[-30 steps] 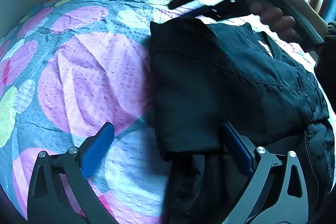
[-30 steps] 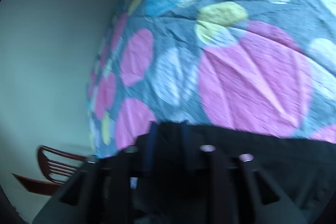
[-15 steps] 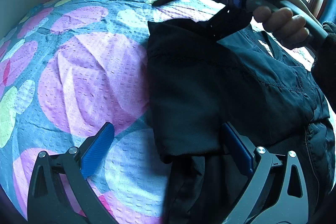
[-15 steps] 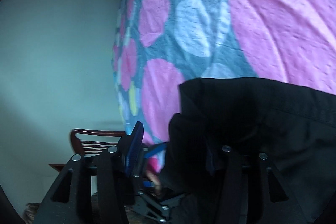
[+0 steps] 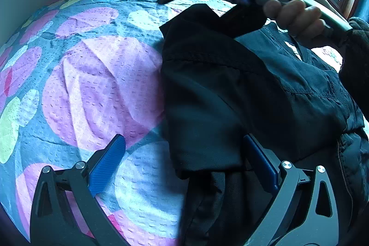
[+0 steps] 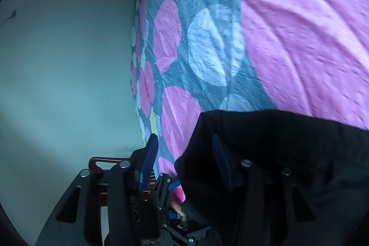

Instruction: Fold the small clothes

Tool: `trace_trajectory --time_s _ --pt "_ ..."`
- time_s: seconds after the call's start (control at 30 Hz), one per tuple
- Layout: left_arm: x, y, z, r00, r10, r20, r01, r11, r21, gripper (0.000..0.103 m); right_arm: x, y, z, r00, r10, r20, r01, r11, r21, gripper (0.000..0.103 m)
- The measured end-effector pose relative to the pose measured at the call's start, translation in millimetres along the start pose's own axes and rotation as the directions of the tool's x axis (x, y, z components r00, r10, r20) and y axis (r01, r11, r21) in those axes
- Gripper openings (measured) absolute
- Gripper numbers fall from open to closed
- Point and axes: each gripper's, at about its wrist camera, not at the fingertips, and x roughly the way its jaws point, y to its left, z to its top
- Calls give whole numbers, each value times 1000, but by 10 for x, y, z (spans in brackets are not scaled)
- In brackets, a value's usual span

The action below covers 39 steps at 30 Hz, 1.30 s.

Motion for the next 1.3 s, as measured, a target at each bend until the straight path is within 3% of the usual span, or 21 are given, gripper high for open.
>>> trace_trajectory --time_s 0.07,0.2,0.33,0.47,0.5,0.57,0.63,0.7,0.77,0.87,0.97,1.07,1.1,1.23,1.27,1.3 --pt "-4 2 -1 1000 -1 1 1 1000 -1 101 68 87 27 999 -34 0 34 999 -41 22" --pt "-3 -4 1 1000 0 0 0 1000 -1 101 224 119 120 996 -86 -2 86 996 -40 21" --pt "-1 -4 2 1000 -1 0 1 1000 -2 101 162 -104 193 998 50 42 -53 997 62 24" --pt "-3 -1 1 1000 -2 -1 2 1000 -2 101 59 -188 182 987 74 141 -80 996 39 26" --pt "-4 0 1 1000 -2 -1 2 1000 -3 101 -1 -117 174 980 28 195 -30 1000 4 27" --pt "-5 4 0 1000 -4 -1 4 1000 -5 101 -193 25 188 934 -91 345 114 993 -45 28" --pt "-8 8 -2 1000 -7 1 7 1000 -9 101 -360 101 126 905 -88 416 119 992 -49 28" --pt "-18 16 -6 1000 -16 4 16 1000 -16 101 -516 158 -40 893 -73 444 115 991 -69 29" --pt "-25 24 -9 1000 -21 7 21 1000 -20 101 -676 234 -303 877 -126 463 189 978 -91 40" --pt "-21 30 -8 1000 -21 7 21 1000 -19 101 -1017 256 -833 792 -234 564 318 946 -55 44" --pt "-28 36 -8 1000 -25 8 25 999 -22 101 -1594 25 -1486 704 -274 655 331 943 39 44" --pt "-28 39 -6 999 -32 10 32 999 -28 101 -2074 -270 -2236 549 -398 735 382 902 203 44" --pt "-29 38 -6 999 -33 10 33 999 -30 101 -2093 -345 -2458 510 -421 750 371 894 250 44" --pt "-55 71 2 999 -50 22 51 998 -48 101 -2354 -848 -3188 433 -482 762 285 875 391 44" --pt "-71 93 4 998 -61 29 63 996 -60 101 -2419 -974 -3309 429 -493 757 269 870 414 44" --pt "-83 109 6 997 -70 31 72 995 -69 101 -2405 -1074 -3395 438 -475 763 226 880 418 44"
